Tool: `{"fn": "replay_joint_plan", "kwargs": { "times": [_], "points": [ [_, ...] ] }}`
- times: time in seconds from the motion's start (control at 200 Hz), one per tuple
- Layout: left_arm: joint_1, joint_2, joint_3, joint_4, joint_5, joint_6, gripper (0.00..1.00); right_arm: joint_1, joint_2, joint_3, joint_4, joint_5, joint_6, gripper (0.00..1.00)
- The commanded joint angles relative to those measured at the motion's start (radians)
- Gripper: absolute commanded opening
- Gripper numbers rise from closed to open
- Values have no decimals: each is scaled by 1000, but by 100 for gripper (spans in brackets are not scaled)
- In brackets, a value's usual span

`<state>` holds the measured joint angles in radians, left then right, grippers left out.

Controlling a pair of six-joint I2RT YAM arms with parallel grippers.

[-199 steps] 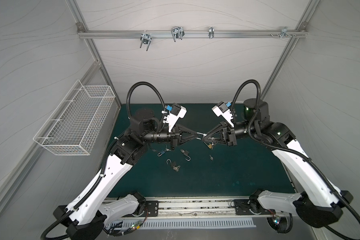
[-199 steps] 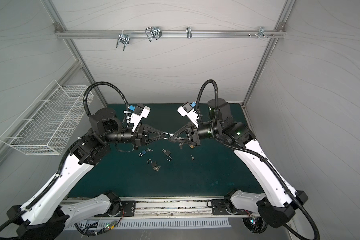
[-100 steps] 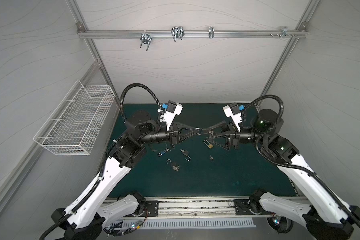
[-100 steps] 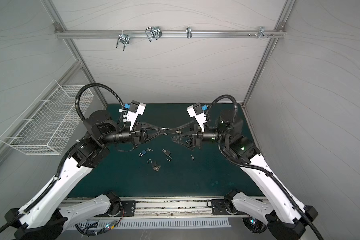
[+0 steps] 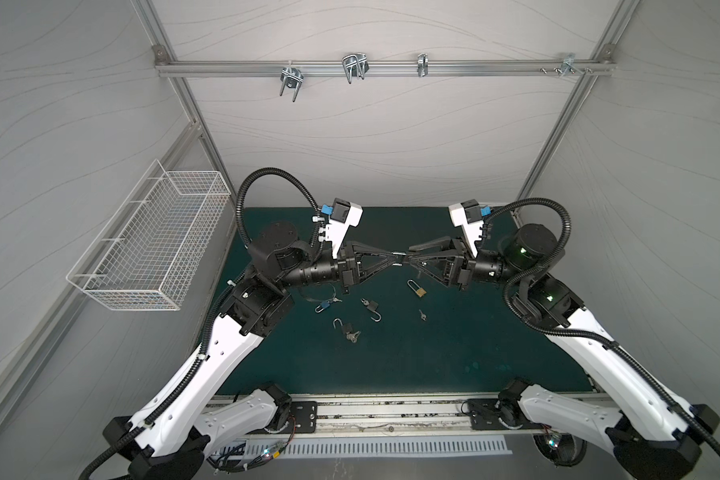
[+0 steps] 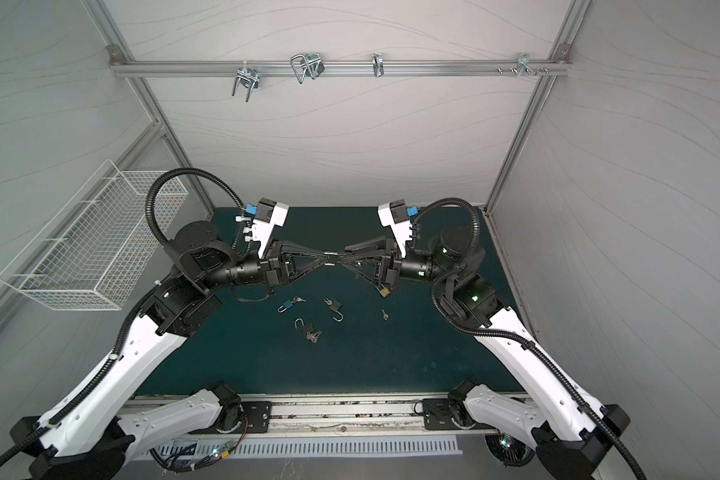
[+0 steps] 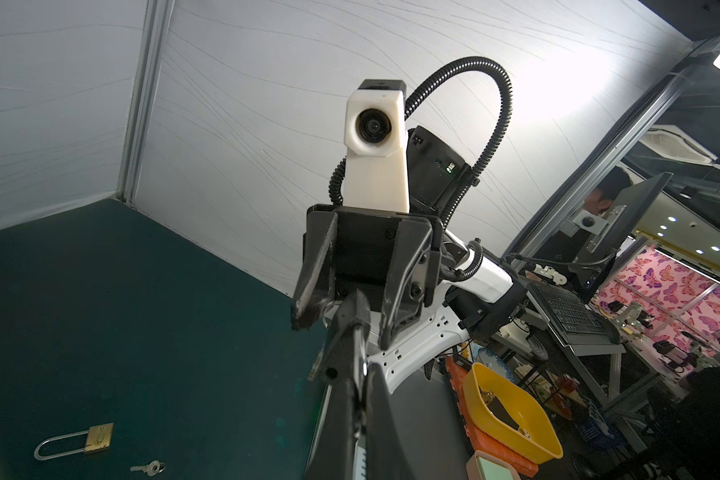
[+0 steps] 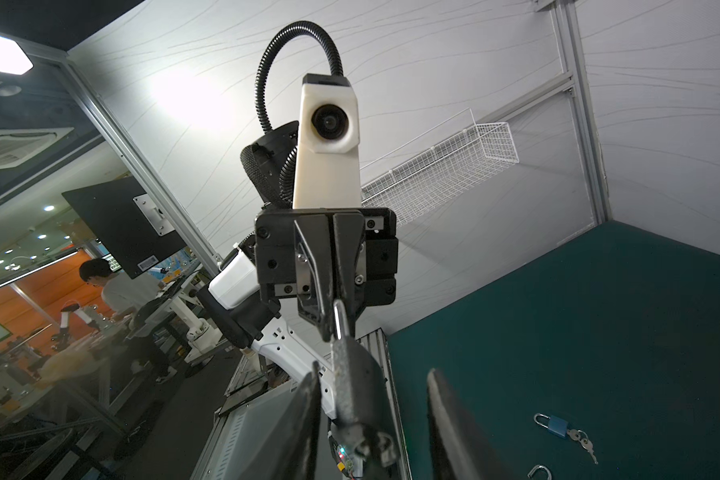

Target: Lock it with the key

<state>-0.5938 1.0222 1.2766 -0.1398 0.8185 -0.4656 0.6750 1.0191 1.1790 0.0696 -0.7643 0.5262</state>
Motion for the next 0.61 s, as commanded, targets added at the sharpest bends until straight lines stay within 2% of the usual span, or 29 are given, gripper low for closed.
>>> {"fn": "replay_joint_plan", "kwargs": {
  "times": [0.0,0.34,0.52,0.6],
  "points": [
    [0,-20,10,77,-7,-7,0,10,4,24,33,-13,4,38],
    [-1,-24,14,74,-27,-9,0,15,-14,16,16,-12,9,21],
    [0,-32,14,58,-45,-2,0,16,-20,23,19,-25,30,0],
    [0,-36,11,47,-48,8,0,17,-21,39,4,-42,42,0]
  ]
}}
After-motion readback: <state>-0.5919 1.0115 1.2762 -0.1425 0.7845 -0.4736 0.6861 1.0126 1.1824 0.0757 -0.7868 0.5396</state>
